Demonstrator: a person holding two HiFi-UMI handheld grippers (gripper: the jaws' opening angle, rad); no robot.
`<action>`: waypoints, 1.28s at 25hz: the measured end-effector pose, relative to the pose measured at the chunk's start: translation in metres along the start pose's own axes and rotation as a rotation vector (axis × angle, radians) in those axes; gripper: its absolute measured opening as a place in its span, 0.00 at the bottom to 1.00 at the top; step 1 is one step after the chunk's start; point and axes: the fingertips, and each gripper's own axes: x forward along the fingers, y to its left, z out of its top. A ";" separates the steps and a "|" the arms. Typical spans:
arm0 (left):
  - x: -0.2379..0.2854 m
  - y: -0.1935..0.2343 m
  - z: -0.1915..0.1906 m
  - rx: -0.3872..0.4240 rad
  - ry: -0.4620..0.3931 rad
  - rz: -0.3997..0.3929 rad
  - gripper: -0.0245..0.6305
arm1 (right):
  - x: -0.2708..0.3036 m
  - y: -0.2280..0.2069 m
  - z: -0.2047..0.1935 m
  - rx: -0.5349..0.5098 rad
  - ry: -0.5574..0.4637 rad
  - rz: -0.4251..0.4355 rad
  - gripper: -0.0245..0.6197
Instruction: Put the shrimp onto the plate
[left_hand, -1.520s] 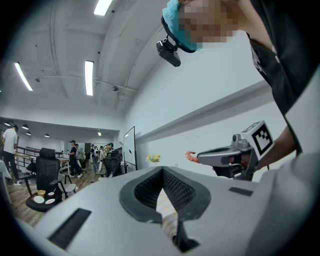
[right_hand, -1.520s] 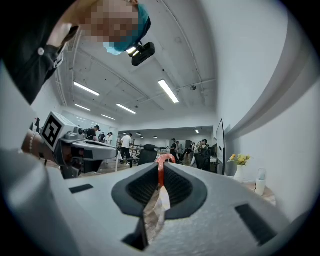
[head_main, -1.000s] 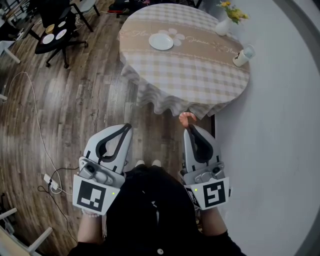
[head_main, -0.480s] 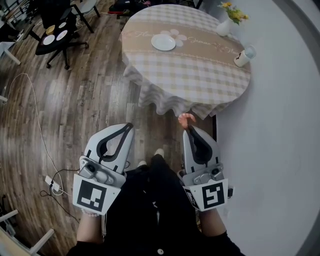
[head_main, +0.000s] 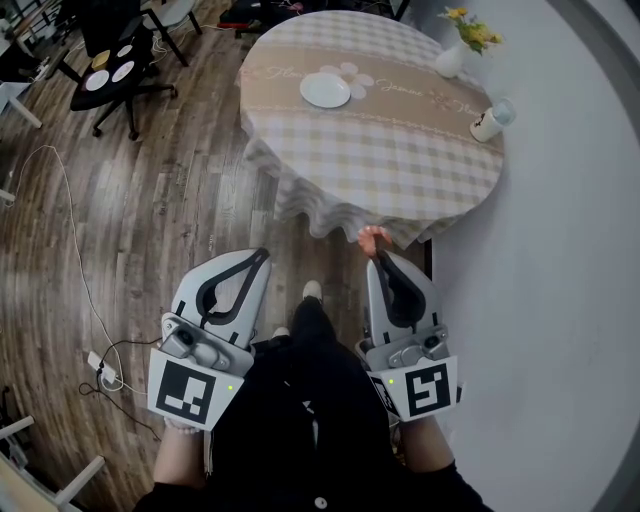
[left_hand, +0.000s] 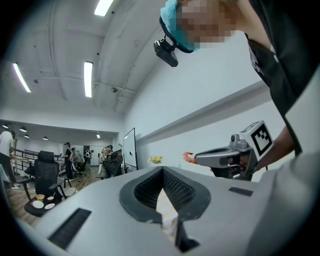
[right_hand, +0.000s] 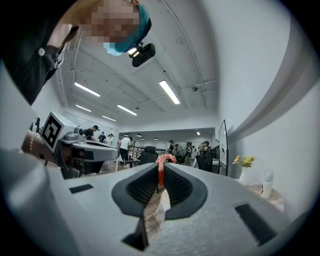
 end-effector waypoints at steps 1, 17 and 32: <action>0.004 0.002 0.001 0.004 -0.001 0.002 0.04 | 0.004 -0.004 0.000 0.000 -0.001 0.004 0.07; 0.094 0.023 0.004 -0.012 0.017 0.057 0.04 | 0.057 -0.082 -0.013 0.019 -0.006 0.063 0.07; 0.151 0.032 0.007 -0.010 0.030 0.124 0.04 | 0.094 -0.138 -0.022 0.037 -0.031 0.130 0.07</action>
